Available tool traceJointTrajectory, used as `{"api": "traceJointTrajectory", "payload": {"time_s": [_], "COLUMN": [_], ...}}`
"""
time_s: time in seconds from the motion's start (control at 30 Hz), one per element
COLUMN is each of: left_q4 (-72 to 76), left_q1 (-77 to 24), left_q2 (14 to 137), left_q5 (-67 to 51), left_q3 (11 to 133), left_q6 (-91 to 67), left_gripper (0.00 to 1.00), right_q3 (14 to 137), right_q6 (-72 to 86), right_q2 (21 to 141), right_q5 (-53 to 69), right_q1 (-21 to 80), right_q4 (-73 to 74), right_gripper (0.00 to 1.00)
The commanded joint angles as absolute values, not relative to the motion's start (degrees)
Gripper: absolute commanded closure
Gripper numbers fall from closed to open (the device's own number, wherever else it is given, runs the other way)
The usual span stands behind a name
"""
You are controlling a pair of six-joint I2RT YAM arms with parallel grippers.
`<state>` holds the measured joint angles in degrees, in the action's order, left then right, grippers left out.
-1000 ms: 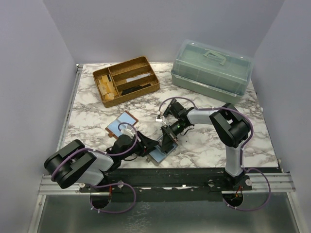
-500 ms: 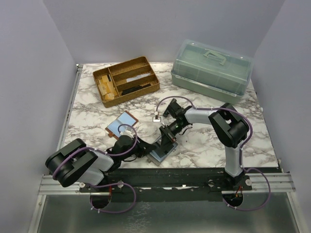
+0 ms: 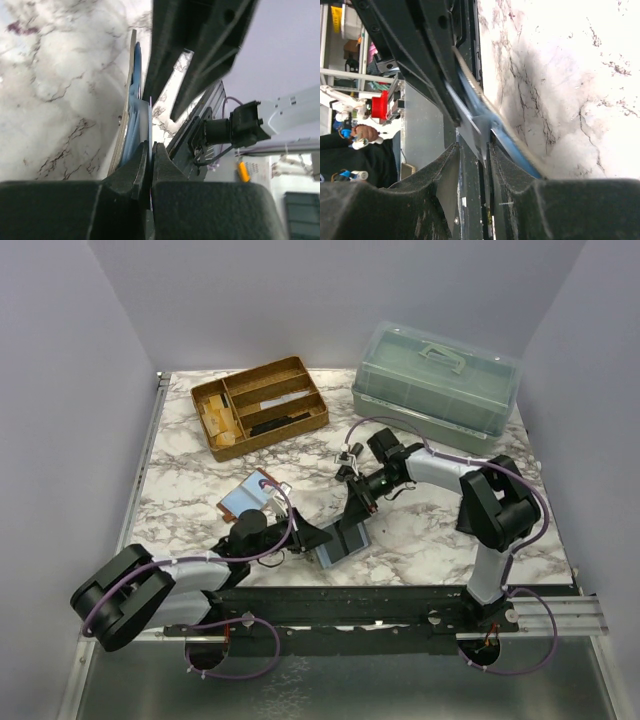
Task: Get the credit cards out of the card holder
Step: Remove the credit card from the card holder.
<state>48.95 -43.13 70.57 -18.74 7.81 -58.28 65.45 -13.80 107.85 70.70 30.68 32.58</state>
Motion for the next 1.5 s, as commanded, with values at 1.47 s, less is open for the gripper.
{"api": "traceJointTrajectory", "payload": {"time_s": [1.47], "left_q4": [58.48], "left_q1": [-41.61], "left_q2": [56.28], "left_q5": [-24.62], "left_q3": [3.9], "left_q6": [-50.21], "left_gripper": [0.96], "right_q3": [66.18], "right_q6": [-25.49], "right_q2": [103.65], "right_q5": [83.64], "right_q1": [28.42], "right_q4": [40.77], "right_gripper": [1.0]}}
